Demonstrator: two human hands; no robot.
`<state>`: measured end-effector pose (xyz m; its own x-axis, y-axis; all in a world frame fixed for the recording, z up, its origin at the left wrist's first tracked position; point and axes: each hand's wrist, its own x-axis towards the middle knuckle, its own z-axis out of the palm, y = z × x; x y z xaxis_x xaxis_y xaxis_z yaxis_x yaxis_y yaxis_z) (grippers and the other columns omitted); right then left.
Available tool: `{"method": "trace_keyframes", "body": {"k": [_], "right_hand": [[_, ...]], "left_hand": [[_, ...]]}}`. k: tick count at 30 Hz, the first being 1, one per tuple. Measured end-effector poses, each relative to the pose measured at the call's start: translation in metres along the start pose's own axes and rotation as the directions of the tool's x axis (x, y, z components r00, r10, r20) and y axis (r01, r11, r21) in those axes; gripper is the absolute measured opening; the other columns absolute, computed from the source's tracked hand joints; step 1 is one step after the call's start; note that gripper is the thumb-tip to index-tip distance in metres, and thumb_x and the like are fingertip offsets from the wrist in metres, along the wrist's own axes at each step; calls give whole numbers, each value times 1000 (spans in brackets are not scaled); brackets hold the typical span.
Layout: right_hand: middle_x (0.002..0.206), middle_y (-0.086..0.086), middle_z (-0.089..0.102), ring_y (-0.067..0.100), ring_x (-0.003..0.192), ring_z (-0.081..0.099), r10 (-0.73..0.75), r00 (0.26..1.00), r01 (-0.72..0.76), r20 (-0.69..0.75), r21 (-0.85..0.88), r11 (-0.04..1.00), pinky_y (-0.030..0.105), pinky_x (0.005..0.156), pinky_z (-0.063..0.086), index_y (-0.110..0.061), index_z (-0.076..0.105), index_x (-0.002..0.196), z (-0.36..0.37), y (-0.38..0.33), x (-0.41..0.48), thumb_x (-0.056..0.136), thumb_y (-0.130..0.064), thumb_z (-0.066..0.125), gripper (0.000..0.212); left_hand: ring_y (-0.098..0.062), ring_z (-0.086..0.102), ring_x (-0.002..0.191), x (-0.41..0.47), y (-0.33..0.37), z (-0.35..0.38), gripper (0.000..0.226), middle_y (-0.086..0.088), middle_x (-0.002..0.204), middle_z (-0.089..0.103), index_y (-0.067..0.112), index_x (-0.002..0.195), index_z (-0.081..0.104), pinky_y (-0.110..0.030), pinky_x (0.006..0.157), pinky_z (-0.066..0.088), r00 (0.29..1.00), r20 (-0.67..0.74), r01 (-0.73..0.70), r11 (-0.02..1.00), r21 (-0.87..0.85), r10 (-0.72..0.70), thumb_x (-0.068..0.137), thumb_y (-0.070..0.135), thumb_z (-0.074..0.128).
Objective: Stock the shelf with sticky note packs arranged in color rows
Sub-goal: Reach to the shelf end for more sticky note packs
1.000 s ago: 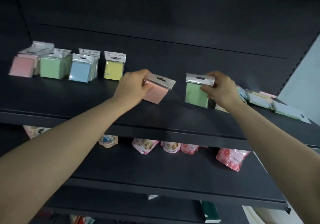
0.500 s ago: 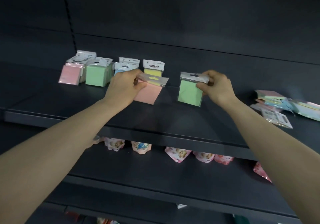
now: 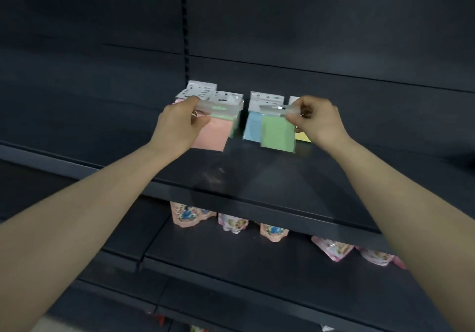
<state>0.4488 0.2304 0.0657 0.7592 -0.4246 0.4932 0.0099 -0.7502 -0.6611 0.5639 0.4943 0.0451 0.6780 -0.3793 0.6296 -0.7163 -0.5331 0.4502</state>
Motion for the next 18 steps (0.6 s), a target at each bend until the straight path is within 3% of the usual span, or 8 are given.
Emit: {"method": "trace_keyframes", "body": {"k": [3, 8, 14, 18], "right_hand": [[74, -3, 67, 16, 62, 68, -31, 998, 31, 49, -18, 999, 24, 59, 49, -17, 64, 80, 30, -14, 13, 85, -20, 66, 6], [75, -4, 64, 16, 62, 69, -65, 992, 62, 113, 30, 998, 29, 65, 55, -18, 63, 80, 68, -31, 37, 87, -18, 68, 8], [82, 2, 66, 12, 60, 70, -82, 983, 84, 164, -6, 996, 21, 54, 47, -21, 60, 81, 104, -38, 64, 89, -21, 66, 10], [79, 1, 67, 19, 65, 71, -75, 982, 83, 176, -36, 996, 31, 67, 55, -17, 61, 83, 129, -41, 74, 90, -17, 61, 7]], "left_hand": [[-17, 60, 83, 5, -27, -11, 23, 5, 90, 64, 14, 112, 62, -31, 76, 48, 999, -8, 54, 998, 18, -53, 91, 23, 60], [-18, 56, 76, 17, -56, -20, 16, 4, 76, 58, 12, 103, 60, -27, 67, 39, 993, -54, 109, 993, 45, -106, 91, 23, 61], [-24, 63, 84, 32, -78, -27, 20, -4, 88, 68, 11, 106, 61, -40, 77, 53, 986, -91, 142, 989, 26, -139, 90, 24, 60], [-27, 63, 86, 39, -95, -27, 21, -5, 89, 69, 10, 103, 61, -42, 78, 53, 984, -77, 161, 987, 23, -159, 89, 26, 59]]}}
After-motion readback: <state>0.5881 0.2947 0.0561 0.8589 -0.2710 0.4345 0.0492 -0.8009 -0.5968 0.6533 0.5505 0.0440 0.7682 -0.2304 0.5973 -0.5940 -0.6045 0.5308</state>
